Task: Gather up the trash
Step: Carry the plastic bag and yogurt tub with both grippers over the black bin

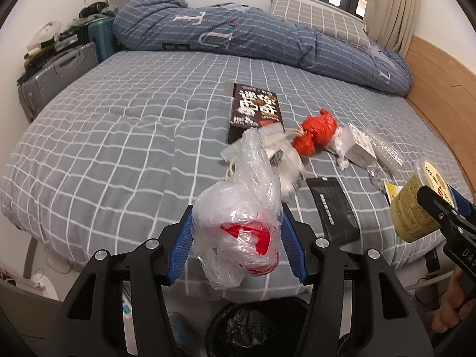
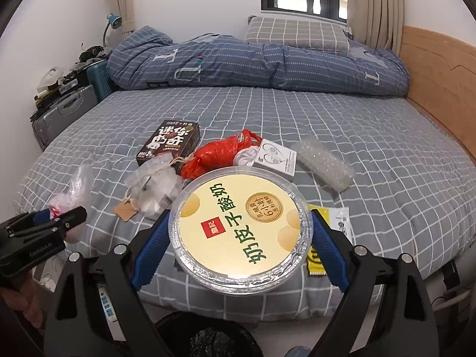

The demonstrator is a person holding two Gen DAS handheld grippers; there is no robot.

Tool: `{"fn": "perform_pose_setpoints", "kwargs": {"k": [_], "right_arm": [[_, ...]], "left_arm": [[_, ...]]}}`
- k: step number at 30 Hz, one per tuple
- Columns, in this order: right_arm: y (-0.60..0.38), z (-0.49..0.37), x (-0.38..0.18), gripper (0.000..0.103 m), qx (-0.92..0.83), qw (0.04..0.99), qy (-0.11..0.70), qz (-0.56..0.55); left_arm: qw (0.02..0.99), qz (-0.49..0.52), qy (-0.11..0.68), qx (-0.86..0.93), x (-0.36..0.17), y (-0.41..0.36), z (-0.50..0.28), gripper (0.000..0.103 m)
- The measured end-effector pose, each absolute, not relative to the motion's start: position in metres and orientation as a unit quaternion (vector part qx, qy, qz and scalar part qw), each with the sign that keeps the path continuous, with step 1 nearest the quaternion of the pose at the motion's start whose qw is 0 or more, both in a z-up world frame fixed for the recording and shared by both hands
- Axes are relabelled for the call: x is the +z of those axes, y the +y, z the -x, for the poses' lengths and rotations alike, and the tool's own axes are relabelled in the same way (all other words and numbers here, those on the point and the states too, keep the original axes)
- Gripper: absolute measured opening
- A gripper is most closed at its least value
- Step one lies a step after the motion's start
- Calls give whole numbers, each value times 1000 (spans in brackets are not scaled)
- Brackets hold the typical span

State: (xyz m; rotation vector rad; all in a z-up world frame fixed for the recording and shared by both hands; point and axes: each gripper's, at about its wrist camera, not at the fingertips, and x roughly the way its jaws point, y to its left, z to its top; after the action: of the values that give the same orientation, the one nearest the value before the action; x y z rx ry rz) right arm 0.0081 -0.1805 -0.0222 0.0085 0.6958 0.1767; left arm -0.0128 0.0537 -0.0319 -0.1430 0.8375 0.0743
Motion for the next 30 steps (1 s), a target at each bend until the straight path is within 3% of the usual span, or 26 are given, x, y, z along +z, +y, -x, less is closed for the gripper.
{"fn": "perform_pose_setpoints", "kwargs": {"k": [30], "right_arm": [[-173, 80, -61, 85, 100, 915, 389, -16]], "left_arm": [[887, 73, 453, 45, -82, 39, 109, 54]]}}
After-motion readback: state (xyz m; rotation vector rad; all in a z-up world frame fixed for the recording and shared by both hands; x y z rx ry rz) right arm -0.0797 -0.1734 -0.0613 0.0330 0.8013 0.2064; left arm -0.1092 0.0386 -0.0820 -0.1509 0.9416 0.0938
